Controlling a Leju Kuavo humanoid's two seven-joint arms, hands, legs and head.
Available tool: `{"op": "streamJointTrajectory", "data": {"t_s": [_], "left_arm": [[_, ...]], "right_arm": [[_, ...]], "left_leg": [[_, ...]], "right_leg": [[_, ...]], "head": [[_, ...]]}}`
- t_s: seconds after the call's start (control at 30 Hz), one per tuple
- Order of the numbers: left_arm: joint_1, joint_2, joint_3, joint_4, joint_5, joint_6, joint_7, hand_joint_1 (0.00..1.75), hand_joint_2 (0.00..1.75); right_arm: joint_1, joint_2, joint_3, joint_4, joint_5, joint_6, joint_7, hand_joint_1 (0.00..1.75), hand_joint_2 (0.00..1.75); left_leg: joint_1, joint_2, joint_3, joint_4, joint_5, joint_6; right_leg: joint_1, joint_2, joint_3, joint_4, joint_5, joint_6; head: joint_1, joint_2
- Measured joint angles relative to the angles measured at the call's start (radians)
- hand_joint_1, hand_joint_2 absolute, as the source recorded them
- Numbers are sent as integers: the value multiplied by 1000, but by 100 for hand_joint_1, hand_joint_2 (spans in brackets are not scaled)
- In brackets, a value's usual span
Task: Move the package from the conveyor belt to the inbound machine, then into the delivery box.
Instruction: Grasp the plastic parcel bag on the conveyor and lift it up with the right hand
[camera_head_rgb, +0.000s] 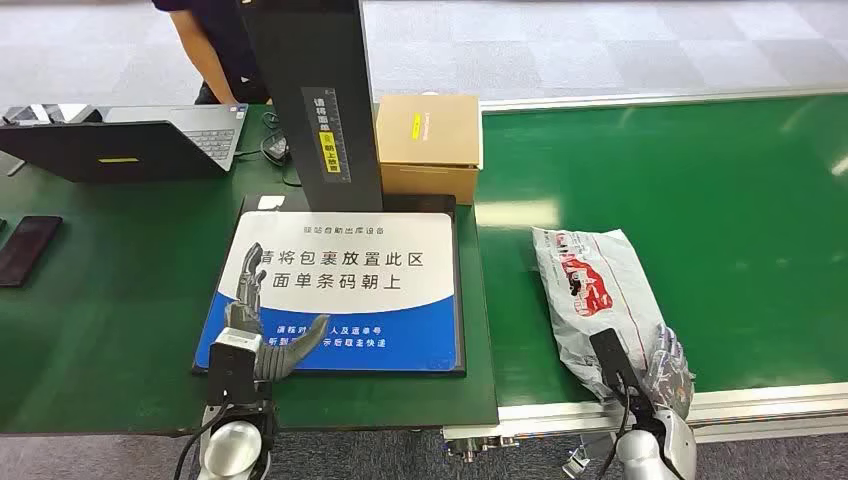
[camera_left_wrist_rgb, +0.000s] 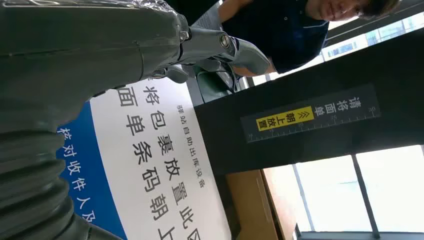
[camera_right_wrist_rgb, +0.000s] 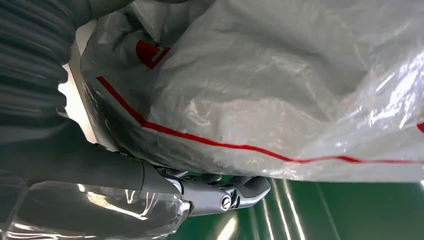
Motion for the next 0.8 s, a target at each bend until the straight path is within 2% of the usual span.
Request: {"op": "streamJointTrajectory", "data": {"t_s": [0.2, 0.27, 0.3, 0.4, 0.43, 0.47, 0.53, 0.6, 0.8], "left_arm": [[3, 0, 4, -6, -2, 0, 3, 0, 175], [3, 0, 6, -6, -3, -2, 3, 0, 175], [3, 0, 6, -6, -4, -3, 3, 0, 175], [2, 0, 8, -6, -9, -6, 4, 0, 175], [2, 0, 9, -6, -11, -7, 5, 0, 175], [1, 0, 10, -6, -14, -8, 6, 0, 175], [1, 0, 12, -6, -16, -9, 6, 0, 175], [1, 0, 14, -6, -16, -9, 6, 0, 175], [7, 0, 23, -6, -18, -6, 6, 0, 175]], "right_arm": [[-16, 0, 1, 13, 59, 42, 35, 0, 175], [-21, 1, 2, 14, 75, 65, 39, 6, 175], [-23, 2, 2, 14, 79, 75, 39, 19, 175], [-26, 6, 3, 14, 86, 100, 37, 123, 175], [-26, 8, 4, 14, 86, 110, 34, 152, 175], [-26, 9, 5, 14, 85, 120, 30, 161, 175], [-26, 12, 7, 16, 85, 132, 21, 171, 175], [-27, 14, 9, 18, 84, 135, 10, 173, 175], [-33, 22, 22, 21, 69, 121, -33, 171, 175]], "left_leg": [[0, 0, 3, 0, -1, 0], [0, 0, 4, 0, -1, 0], [0, 0, 5, 0, -1, 1], [0, 0, 7, 1, -1, 1], [0, 0, 7, 1, -1, 1], [0, 0, 7, 1, -1, 2], [0, 0, 8, 2, -1, 2], [0, 0, 7, 2, -1, 2], [0, 0, 7, 2, -1, 2]], "right_leg": [[0, 0, 3, 0, 0, 0], [0, 0, 5, 0, -1, 1], [0, 0, 6, -1, -1, 1], [0, 0, 8, -1, -1, 1], [0, 0, 8, -1, 0, 1], [0, 0, 9, -1, 0, 1], [0, 0, 9, -1, 0, 1], [0, 0, 9, -1, 0, 2], [0, 0, 9, -1, 0, 2]], "head": [[0, 0], [0, 0], [0, 0], [0, 0], [0, 0], [0, 0], [0, 0], [0, 0], [0, 0]]}}
